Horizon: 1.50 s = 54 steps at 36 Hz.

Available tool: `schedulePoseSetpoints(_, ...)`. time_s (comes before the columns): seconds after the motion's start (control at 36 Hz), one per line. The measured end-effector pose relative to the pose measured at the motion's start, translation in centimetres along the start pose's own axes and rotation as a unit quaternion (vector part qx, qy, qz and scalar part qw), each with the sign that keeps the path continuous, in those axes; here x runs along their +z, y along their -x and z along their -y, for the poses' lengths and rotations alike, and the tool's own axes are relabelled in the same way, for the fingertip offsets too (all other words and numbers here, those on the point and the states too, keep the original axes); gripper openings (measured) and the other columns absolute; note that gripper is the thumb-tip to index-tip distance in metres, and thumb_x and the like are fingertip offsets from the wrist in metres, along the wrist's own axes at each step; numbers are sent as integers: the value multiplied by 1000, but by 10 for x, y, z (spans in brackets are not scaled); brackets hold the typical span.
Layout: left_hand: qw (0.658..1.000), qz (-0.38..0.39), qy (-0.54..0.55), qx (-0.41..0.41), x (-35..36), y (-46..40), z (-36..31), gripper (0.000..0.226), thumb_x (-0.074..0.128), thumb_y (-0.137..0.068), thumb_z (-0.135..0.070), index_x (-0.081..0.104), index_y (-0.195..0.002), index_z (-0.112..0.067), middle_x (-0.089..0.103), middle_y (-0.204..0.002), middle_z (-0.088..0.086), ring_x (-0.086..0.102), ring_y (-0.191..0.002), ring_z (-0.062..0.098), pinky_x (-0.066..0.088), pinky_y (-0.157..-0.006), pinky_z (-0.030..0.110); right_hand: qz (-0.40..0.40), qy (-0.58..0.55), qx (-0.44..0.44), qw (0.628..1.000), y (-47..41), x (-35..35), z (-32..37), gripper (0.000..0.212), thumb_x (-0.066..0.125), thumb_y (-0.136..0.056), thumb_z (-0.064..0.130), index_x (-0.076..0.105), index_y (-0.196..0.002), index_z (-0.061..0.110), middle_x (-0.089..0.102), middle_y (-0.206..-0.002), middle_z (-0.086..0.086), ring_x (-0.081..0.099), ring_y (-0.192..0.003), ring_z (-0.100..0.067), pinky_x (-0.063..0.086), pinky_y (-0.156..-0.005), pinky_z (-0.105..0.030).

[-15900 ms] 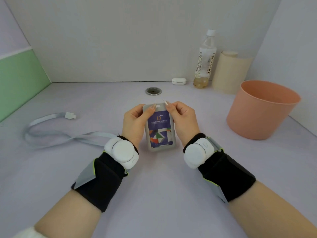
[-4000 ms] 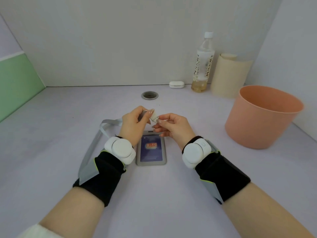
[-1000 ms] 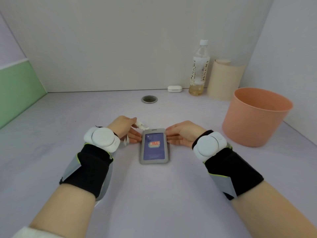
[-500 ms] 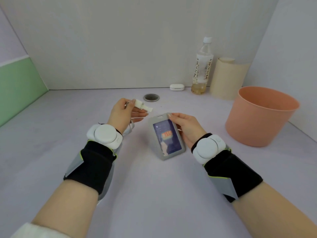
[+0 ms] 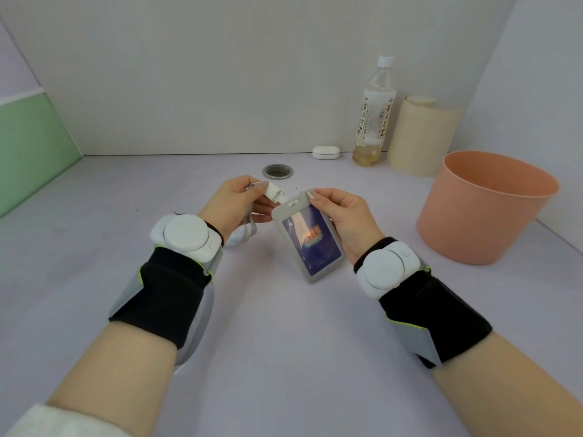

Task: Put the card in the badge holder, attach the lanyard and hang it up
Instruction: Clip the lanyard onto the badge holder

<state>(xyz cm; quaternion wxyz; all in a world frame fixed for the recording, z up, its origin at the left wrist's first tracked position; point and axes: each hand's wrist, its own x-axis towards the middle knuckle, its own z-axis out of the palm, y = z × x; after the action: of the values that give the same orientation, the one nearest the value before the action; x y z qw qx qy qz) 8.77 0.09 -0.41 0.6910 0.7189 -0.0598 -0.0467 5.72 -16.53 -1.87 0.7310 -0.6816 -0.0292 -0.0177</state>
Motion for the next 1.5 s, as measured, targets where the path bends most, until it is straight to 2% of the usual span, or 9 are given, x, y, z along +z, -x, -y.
schedulePoseSetpoints(0.11,1000,12,16,3,-2,1,-4,20,41,-96,-13,52,-80,-9,68,-53,0,64,-49,9,53,-50,19,4,6,-8,1000,2,1,0,9,57,-87,22,65,-89,19,67,-81,4,63,-71,-10,53,-71,-26)
schedulePoseSetpoints(0.53,999,28,-13,-10,-4,3,-7,21,41,-95,-11,56,-80,-8,65,-46,-3,59,-42,4,50,-45,14,27,12,-4,1000,3,5,1,16,59,-86,23,65,-97,13,68,-84,1,63,-78,-16,53,-80,-35)
schedulePoseSetpoints(0.83,998,57,-17,1,0,3,-8,21,43,-94,-10,56,-78,-8,62,-45,-5,57,-40,3,45,-41,13,21,12,-16,1000,2,4,1,5,61,-85,19,66,-84,19,67,-80,0,62,-71,-13,53,-66,-23)
schedulePoseSetpoints(1.03,998,45,-34,12,-2,1,-8,20,45,-94,-16,58,-79,-11,66,-55,-3,61,-48,7,51,-49,16,18,25,-25,999,0,4,-3,6,60,-86,20,64,-81,21,67,-79,2,62,-72,-12,52,-65,-22)
schedulePoseSetpoints(1.14,998,58,-11,19,0,1,-12,24,44,-95,-21,59,-79,-10,64,-62,-1,61,-51,7,51,-52,17,12,30,-25,999,0,4,-4,6,60,-86,20,63,-81,21,67,-76,3,62,-66,-7,52,-59,-17)
schedulePoseSetpoints(1.25,994,94,-38,33,2,2,-12,11,63,-82,-23,57,-90,-16,62,-77,-1,61,-65,10,50,-60,18,7,36,-21,999,0,3,-6,6,59,-87,21,63,-84,19,67,-78,1,62,-67,-10,52,-62,-20)
schedulePoseSetpoints(1.33,988,105,-96,62,4,3,-12,47,76,-68,-14,49,-104,-23,57,-87,-3,59,-75,9,51,-67,17,0,37,-15,999,-1,2,-7,7,58,-87,22,64,-86,18,67,-82,-2,63,-74,-16,52,-68,-25)
schedulePoseSetpoints(1.42,978,120,-138,98,11,9,-15,61,72,-71,0,36,-117,-19,51,-89,-4,57,-68,4,49,-60,10,-8,40,-11,999,-1,1,-7,7,57,-88,23,63,-86,20,67,-84,-2,63,-78,-18,53,-68,-27)
schedulePoseSetpoints(1.5,970,125,-172,114,14,11,-14,74,73,-69,2,30,-125,-18,48,-110,0,59,-83,20,54,-68,17,-9,44,-4,999,-1,1,-8,7,57,-88,24,62,-87,20,68,-85,-2,64,-78,-20,54,-69,-28)
